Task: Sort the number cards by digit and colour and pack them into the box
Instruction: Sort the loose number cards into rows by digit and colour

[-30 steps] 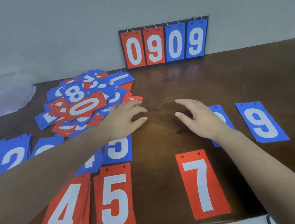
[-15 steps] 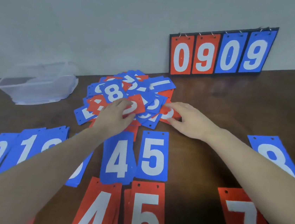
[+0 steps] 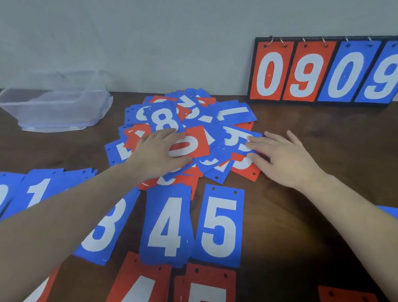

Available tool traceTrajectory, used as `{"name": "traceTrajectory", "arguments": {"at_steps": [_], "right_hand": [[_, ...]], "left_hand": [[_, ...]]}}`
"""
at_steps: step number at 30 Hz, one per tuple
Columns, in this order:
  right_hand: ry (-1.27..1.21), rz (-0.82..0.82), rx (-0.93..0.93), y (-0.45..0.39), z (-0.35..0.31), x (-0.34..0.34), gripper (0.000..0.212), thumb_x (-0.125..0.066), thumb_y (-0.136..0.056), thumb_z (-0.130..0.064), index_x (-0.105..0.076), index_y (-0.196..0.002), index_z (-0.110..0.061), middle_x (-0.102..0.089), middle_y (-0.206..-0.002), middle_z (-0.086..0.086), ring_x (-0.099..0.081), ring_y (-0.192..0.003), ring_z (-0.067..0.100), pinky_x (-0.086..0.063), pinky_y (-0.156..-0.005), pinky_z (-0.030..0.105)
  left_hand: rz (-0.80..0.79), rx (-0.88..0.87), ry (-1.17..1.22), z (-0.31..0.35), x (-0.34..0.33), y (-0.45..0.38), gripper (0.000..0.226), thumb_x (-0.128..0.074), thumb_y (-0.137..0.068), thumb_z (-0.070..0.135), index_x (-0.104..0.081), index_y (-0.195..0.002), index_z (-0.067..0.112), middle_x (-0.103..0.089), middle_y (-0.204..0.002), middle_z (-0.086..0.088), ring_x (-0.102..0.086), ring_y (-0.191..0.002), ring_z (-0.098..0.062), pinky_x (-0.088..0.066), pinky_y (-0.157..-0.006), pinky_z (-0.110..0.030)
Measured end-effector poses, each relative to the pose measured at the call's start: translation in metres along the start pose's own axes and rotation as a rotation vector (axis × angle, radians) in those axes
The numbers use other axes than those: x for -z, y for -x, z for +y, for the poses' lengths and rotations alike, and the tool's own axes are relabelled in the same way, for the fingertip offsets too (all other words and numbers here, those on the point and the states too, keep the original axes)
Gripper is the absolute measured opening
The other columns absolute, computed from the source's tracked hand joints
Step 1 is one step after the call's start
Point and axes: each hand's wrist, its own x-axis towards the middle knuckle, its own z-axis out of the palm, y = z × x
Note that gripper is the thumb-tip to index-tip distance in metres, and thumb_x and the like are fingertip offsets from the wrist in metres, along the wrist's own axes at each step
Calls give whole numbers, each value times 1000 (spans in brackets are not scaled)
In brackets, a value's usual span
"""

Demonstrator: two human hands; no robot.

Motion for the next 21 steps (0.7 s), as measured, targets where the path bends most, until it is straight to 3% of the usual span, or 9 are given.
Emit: {"name": "traceTrajectory", "arguments": {"at_steps": [3, 5, 9, 13, 17, 19, 21], "right_hand": [[-21, 95, -59, -4, 6, 4, 41, -45, -99, -60, -65, -124, -35, -57, -143, -12, -43, -138, 13, -22, -120, 44], [-82, 158, -83, -10, 1, 5, 37, -52, -95, -60, -65, -115, -32, -57, -139, -8, -45, -134, 15, -30, -115, 42], [-174, 81, -116, -20, -12, 0, 65, -61, -88, -66, -48, -143, -33, -41, -157, -5, -34, -145, 19, -27, -118, 45], [-212, 41, -192, -24, -10, 9, 81, -71, -80, -66, -40, -147, -35, -44, -152, -2, -39, -138, 21, -40, -109, 44], [-254, -8, -330, -16, 0, 17, 104, -81, -68, -66, -32, -152, -30, -41, -146, 3, -45, -133, 24, -50, -100, 44], [-361, -18, -375, -9, 4, 19, 103, -83, -68, -62, -34, -150, -26, -47, -143, 2, -54, -126, 22, -55, -89, 39], [-381, -38, -397, -2, 5, 21, 88, -82, -75, -55, -38, -144, -24, -55, -138, 1, -61, -114, 19, -56, -79, 34]], "left_hand": [[23, -52, -7, 4, 2, -2, 63, -61, -89, 62, -46, -145, 36, -38, -155, 7, -32, -144, -19, -25, -117, -48], [50, -81, -6, 8, 4, -2, 65, -65, -86, 62, -48, -143, 36, -43, -147, 5, -38, -137, -19, -29, -114, -46], [100, -120, -13, 16, 7, -3, 72, -70, -83, 59, -45, -145, 34, -44, -139, 2, -41, -130, -20, -32, -110, -43], [110, -117, -29, 20, 11, -4, 78, -75, -83, 54, -39, -149, 35, -42, -142, 1, -40, -132, -21, -34, -109, -41], [114, -97, 76, 26, 15, -2, 78, -76, -87, 35, -34, -153, 33, -42, -145, -2, -40, -134, -24, -38, -106, -37], [95, -52, 150, 29, 17, -2, 76, -71, -93, 30, -28, -155, 37, -41, -152, 0, -39, -140, -23, -42, -106, -37], [80, 5, 231, 31, 21, -1, 72, -66, -96, 31, -25, -154, 43, -45, -152, 2, -45, -137, -23, -49, -98, -36]]}}
